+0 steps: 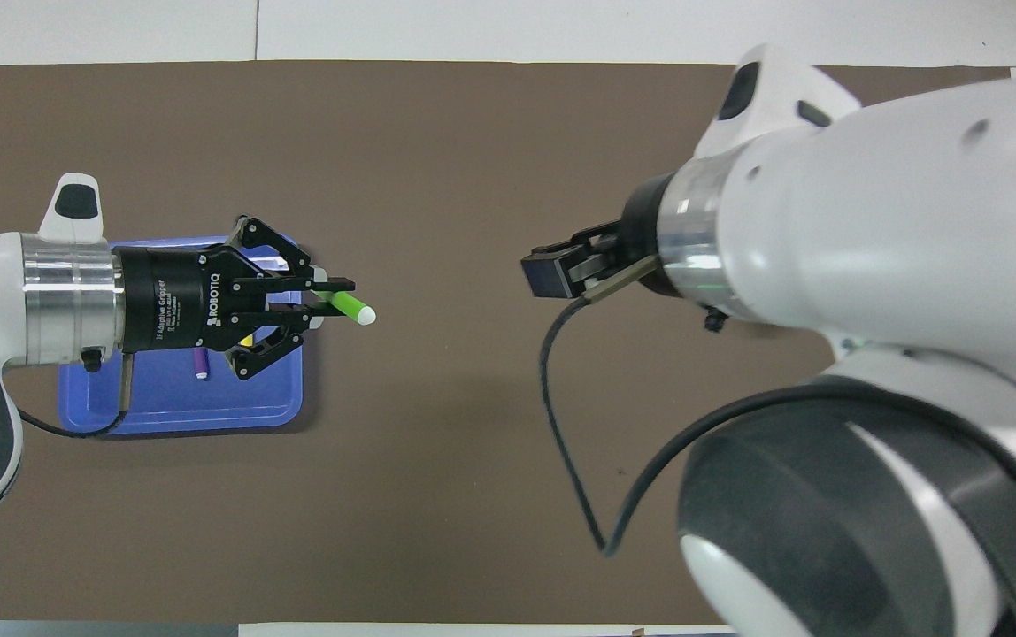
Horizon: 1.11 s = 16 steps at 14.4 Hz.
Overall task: Right arm passes pens to left for tray arrangement
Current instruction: 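Open the right gripper and withdraw it while the left gripper lifts the pen, then lower the green pen into the blue tray and open the left gripper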
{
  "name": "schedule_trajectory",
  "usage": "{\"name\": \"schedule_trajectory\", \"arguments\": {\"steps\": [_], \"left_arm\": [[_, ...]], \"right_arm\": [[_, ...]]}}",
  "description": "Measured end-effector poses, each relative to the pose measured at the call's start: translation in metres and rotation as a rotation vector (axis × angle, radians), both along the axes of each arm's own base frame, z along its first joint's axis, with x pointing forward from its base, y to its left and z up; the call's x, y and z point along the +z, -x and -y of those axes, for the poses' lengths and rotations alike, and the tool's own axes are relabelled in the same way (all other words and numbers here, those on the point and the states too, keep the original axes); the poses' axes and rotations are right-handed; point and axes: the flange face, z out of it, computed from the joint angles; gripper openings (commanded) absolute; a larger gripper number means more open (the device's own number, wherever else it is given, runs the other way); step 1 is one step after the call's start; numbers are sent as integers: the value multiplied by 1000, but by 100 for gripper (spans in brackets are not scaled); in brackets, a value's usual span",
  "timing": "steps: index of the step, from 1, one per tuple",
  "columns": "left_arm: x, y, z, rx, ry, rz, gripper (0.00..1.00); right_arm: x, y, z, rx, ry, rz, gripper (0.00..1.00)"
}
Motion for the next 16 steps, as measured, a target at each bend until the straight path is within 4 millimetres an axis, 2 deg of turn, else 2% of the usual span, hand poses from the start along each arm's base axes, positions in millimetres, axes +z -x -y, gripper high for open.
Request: {"name": "schedule_trajectory", "arguments": {"steps": [3,7,9,12,14,16], "left_arm": [[-11,-2,-26,-112,-156,80,0],[-33,-7,-86,-335,-388,178,0],[-52,-13,-121,-463,-503,205,0],[-96,-27,-172,-697,-636,210,0],[-125,-39,-199,-815,-685,225,0],[-154,-49,-224,-901,-722,235,0]], "right_arm": [[-4,-27,71,-125,15,-12,100],[-26,-44,149,-261,50,-65,100],[-37,-43,177,-302,111,-73,100],[-46,-37,213,-354,173,-90,100],[-48,-33,241,-401,177,-115,100],[-51,-27,260,-428,186,-168,100]]}}
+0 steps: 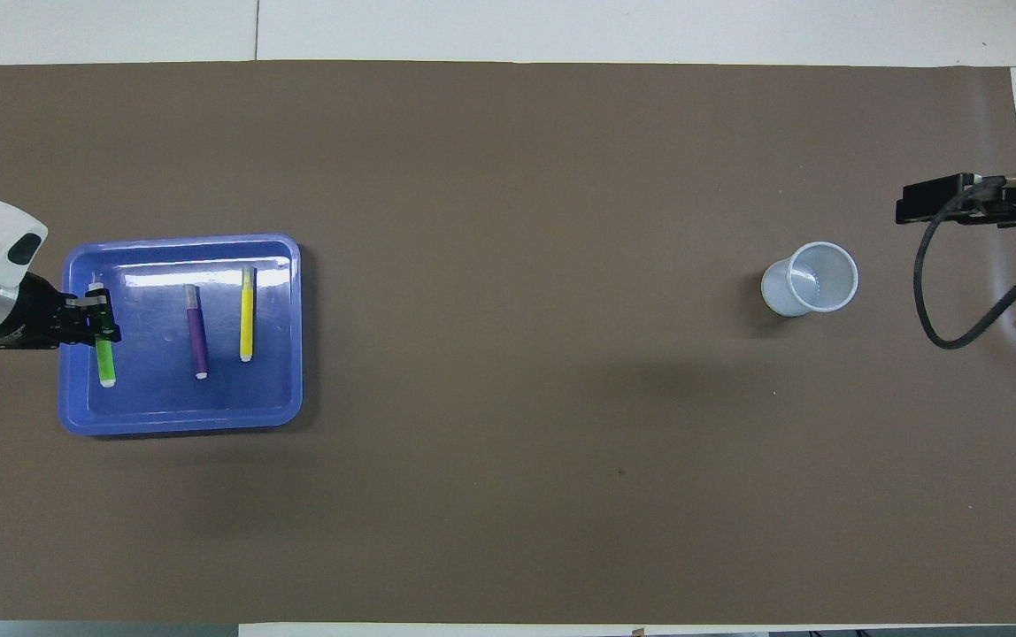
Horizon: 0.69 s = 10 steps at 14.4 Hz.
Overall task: Right arm passes pens to left for tray arrangement
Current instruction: 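Lower the green pen into the blue tray and open the left gripper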
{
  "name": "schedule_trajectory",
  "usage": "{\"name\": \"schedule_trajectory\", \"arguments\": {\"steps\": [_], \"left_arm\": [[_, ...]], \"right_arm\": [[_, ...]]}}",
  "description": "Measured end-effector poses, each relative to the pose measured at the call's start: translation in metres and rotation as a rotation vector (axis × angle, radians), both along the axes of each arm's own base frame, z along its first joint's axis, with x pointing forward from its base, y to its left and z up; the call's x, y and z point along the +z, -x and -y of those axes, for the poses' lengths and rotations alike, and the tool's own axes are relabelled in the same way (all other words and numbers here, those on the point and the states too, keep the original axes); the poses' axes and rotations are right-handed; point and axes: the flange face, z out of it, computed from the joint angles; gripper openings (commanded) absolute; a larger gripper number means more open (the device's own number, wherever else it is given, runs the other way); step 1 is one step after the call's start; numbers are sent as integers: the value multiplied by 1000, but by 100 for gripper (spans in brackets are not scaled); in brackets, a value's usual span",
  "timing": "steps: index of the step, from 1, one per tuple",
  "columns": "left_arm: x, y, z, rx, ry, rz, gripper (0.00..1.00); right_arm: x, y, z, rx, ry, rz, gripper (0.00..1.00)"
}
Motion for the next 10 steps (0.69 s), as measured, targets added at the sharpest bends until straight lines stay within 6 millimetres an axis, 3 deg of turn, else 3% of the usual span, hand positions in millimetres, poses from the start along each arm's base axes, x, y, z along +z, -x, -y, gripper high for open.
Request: {"name": "schedule_trajectory", "arguments": {"steps": [3,6,10], "left_arm": [[-36,-7,-17,-38,-19,-12,0],[-65,-3,-14,-46,-10,2,0],[-80,5,-11,-49,-7,-5,0]], "right_arm": [[8,9,13,-34,-2,-56,100],[19,15,29,-61,-4,-73,100],[19,16,25,-55,-4,-76,100]]}}
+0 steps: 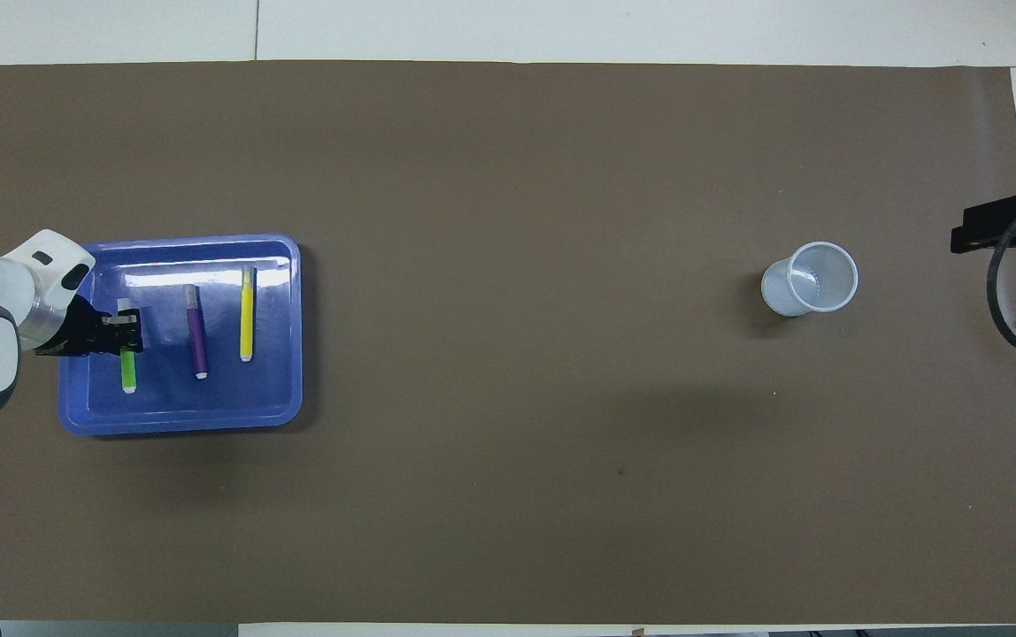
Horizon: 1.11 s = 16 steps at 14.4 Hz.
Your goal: Right arm passes pens to left for tray arrangement
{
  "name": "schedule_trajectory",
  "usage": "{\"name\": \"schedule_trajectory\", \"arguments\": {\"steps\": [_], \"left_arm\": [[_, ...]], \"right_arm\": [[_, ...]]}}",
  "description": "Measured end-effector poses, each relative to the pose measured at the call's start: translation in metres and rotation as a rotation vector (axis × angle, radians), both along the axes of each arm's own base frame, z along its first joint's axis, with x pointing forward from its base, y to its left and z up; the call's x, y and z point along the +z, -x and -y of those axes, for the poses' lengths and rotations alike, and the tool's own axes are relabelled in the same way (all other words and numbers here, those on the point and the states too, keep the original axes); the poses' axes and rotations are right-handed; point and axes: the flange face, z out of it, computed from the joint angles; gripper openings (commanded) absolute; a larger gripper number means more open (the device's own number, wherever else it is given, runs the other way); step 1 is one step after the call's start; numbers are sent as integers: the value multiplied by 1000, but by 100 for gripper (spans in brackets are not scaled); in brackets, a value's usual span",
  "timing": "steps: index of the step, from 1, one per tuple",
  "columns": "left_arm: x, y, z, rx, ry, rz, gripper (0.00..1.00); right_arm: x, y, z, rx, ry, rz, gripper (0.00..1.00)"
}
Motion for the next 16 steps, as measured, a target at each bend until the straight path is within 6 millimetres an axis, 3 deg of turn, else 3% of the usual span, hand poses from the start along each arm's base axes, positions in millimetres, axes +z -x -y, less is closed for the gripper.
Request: {"name": "schedule_trajectory", "arguments": {"steps": [3,4,5,16], "left_arm": [[0,0,0,0,0,0,0],[0,0,0,0,0,0,40],[0,0,0,-1,0,0,97],[2,-2,1,-9,-1,17,100]], "right_arm": [[-1,0,-6,10,0,-6,100],[-2,1,-7,11,-1,-10,100],[-3,1,-7,10,-1,-13,100],[-14,1,-8,5,-2,-38,100]]}}
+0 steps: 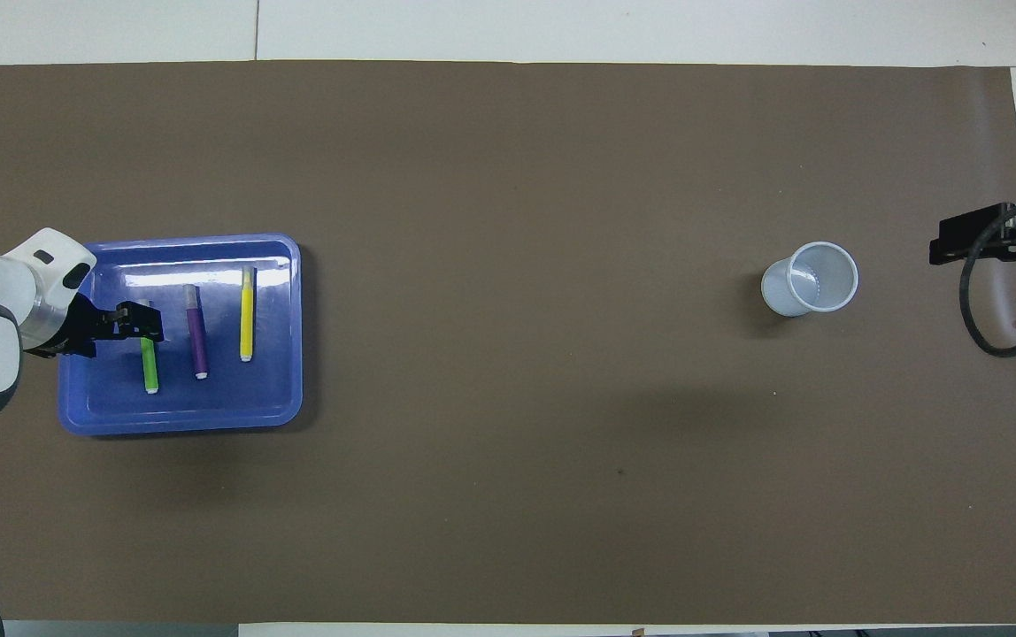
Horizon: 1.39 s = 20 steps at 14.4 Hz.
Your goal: Right arm passes pens to left for tray arrangement
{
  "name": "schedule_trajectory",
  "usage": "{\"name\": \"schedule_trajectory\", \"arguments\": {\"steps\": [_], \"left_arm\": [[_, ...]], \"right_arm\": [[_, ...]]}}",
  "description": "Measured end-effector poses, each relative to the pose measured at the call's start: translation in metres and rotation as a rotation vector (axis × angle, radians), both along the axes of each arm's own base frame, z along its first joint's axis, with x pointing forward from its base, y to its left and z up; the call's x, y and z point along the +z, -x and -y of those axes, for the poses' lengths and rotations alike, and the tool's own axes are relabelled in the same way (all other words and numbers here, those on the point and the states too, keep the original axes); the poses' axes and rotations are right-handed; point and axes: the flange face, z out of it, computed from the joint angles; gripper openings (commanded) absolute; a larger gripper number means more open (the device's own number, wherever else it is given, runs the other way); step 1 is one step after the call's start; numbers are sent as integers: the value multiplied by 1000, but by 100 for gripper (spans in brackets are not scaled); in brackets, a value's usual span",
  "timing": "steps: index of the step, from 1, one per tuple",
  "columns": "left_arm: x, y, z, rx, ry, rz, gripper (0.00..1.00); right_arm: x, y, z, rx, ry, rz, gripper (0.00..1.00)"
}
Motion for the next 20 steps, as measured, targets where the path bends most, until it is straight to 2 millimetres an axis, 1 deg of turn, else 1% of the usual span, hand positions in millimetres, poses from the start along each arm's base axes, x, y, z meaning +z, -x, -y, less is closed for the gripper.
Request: {"name": "schedule_trajectory", "arguments": {"steps": [5,10,15,17,20], "left_arm": [[6,-5,0,-1,-1,17,100],[6,-7,12,-23,1,22,100],[7,-8,17,-31,1,27,100],[7,-9,28,-51,1,27,100],[11,-12,56,-74,-1,38,100]], "right_arm": [[-4,0,-1,-3,0,-9,100],[-7,0,-3,0,0,-14,100],[-7,0,-3,1,0,-15,100],[-7,0,-3,1,0,-15,100],[-7,0,-3,1,-1,-15,100]]}}
